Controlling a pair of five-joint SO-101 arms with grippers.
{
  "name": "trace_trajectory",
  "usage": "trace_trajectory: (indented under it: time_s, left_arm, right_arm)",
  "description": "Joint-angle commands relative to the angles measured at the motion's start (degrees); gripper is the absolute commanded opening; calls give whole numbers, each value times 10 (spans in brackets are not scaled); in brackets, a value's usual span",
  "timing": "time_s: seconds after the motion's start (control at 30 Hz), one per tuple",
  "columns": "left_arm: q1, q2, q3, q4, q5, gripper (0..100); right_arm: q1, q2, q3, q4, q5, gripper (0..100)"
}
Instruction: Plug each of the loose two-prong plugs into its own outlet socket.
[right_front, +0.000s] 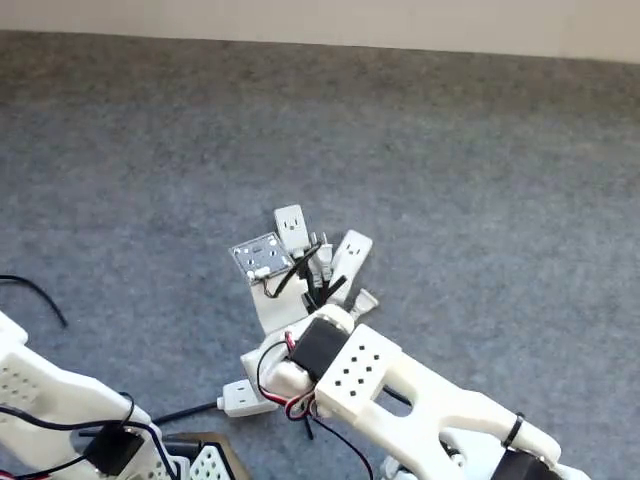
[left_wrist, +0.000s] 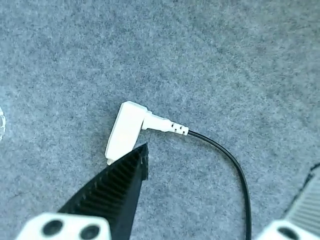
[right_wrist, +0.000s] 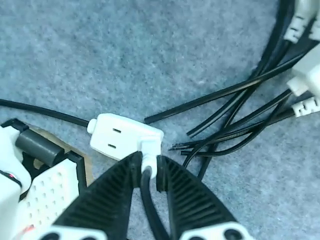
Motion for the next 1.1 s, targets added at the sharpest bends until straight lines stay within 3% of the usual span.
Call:
trace_trajectory:
  time_s: [0.0, 0.6, 0.8, 1.07]
  left_arm:
    - [-5, -4, -23, 3, -5, 454]
    - [-5, -4, -22, 3, -5, 454]
    - [-5, -4, -22, 3, -5, 454]
    - [-12, -4, -24, 3, -5, 454]
  right_arm:
    - [-12, -7, 6, -6, -6, 5]
    - [-15, -2, 96, -64, -4, 5]
    - [-84, -1, 98, -63, -4, 5]
    - [-95, 0, 99, -57, -3, 5]
